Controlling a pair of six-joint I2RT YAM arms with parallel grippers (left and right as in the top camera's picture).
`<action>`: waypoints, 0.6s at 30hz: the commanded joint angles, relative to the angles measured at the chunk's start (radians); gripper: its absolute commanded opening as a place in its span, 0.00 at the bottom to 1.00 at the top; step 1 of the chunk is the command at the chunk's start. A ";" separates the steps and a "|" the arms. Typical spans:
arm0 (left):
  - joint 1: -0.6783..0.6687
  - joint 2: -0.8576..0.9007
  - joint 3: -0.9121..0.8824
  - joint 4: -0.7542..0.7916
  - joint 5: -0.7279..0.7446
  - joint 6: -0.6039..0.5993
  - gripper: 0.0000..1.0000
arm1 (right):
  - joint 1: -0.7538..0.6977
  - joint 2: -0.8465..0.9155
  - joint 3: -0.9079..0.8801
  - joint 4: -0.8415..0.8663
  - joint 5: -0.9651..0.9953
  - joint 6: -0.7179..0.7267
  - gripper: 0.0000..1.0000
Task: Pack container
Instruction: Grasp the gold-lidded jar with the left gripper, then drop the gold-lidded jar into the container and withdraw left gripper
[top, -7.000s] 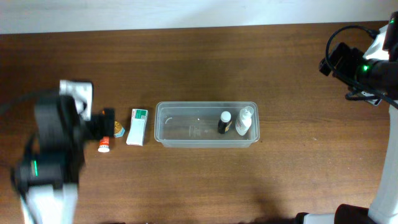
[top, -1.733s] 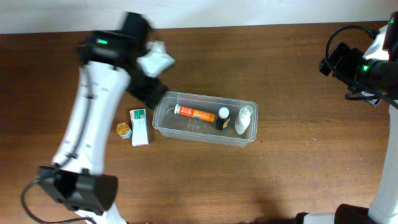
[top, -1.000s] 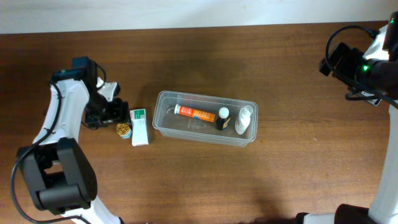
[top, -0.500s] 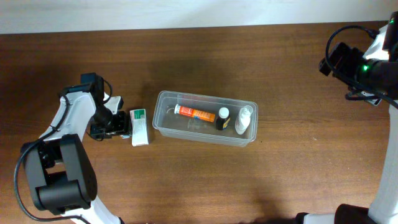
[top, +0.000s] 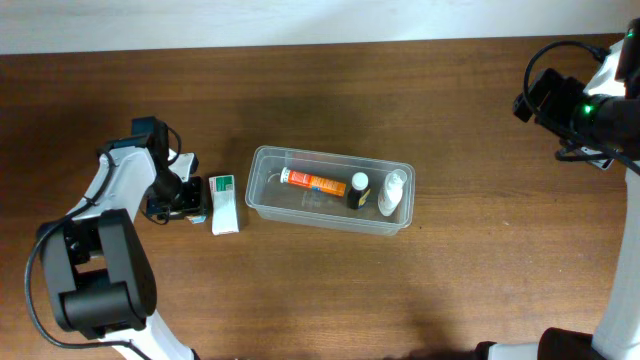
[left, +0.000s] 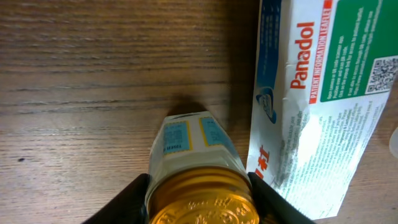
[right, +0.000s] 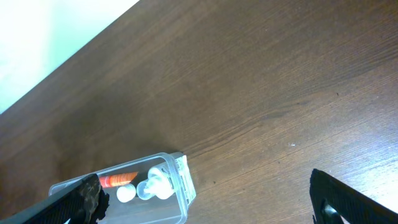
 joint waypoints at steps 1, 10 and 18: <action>0.001 0.018 0.012 -0.005 -0.004 0.000 0.38 | -0.007 0.004 0.005 0.003 -0.006 0.007 0.98; 0.000 0.008 0.301 -0.254 -0.003 0.001 0.31 | -0.007 0.004 0.005 0.003 -0.005 0.007 0.98; -0.133 -0.018 0.716 -0.489 0.069 0.095 0.31 | -0.007 0.004 0.005 0.002 -0.006 0.007 0.98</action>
